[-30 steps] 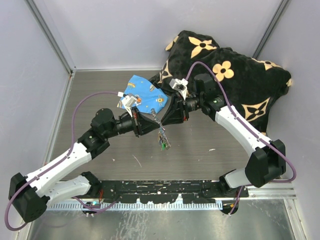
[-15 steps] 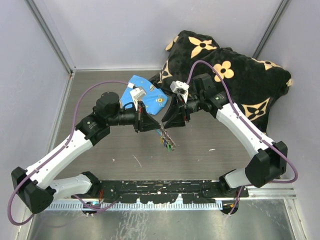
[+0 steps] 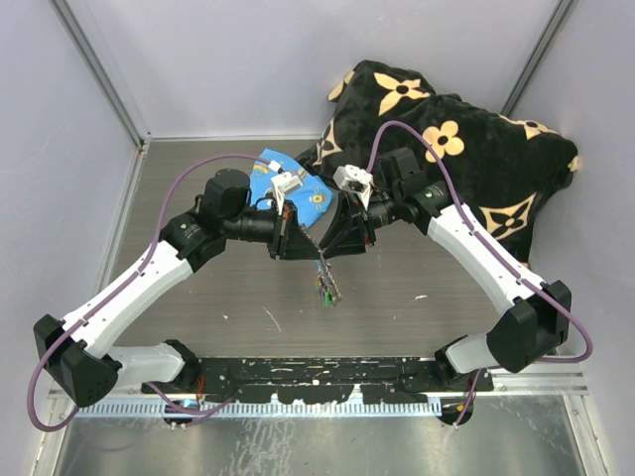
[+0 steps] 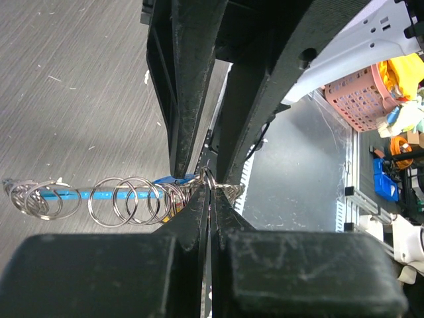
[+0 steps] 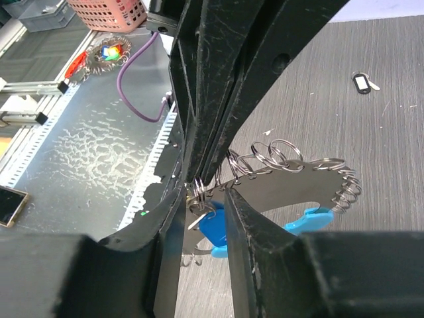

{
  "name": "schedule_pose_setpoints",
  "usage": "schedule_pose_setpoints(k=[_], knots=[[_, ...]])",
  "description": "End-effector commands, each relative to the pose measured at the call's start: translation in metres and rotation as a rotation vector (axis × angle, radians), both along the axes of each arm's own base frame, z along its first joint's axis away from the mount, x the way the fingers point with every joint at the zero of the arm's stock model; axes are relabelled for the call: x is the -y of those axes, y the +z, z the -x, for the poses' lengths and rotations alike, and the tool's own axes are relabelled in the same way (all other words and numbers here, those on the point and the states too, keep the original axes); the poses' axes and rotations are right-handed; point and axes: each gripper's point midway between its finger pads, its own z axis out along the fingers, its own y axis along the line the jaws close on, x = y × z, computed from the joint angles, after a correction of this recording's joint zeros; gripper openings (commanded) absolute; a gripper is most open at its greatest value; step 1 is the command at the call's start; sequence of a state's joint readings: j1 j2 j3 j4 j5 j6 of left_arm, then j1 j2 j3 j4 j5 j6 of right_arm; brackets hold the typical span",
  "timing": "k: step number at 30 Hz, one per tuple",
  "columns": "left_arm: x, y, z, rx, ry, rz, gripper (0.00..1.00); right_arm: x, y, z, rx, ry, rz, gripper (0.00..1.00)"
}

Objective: Remove the keys from the keyring
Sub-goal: Remove the key from the keyring.

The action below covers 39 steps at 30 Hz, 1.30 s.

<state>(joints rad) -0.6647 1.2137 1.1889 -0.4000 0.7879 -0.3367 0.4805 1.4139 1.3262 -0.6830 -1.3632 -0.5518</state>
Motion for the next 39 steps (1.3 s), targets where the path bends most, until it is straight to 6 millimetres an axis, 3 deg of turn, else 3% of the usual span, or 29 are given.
schedule_pose_setpoints(k=[1, 6, 15, 21, 25, 31, 39], knots=[[0.000, 0.036, 0.005, 0.088, -0.052, 0.075, 0.00, 0.000, 0.019, 0.005, 0.073, 0.008, -0.034, 0.34], [0.000, 0.036, 0.005, 0.088, -0.053, 0.074, 0.00, 0.000, 0.019, 0.005, 0.071, 0.009, -0.033, 0.26], [0.002, 0.036, -0.001, 0.088, -0.026, 0.075, 0.00, -0.001, 0.026, 0.010, 0.059, 0.031, -0.050, 0.01], [-0.002, 0.042, -0.013, 0.086, 0.062, 0.122, 0.03, 0.001, 0.034, 0.006, 0.012, 0.023, -0.064, 0.01], [-0.009, 0.055, -0.017, 0.133, 0.144, 0.209, 0.23, 0.004, 0.035, -0.009, -0.046, -0.030, -0.059, 0.01], [-0.035, 0.070, -0.016, 0.196, 0.332, 0.384, 0.43, 0.002, 0.042, -0.022, -0.116, -0.076, -0.056, 0.01], [-0.052, 0.075, -0.021, 0.101, 0.470, 0.619, 0.41, -0.009, 0.048, -0.040, -0.283, -0.144, -0.078, 0.01]])
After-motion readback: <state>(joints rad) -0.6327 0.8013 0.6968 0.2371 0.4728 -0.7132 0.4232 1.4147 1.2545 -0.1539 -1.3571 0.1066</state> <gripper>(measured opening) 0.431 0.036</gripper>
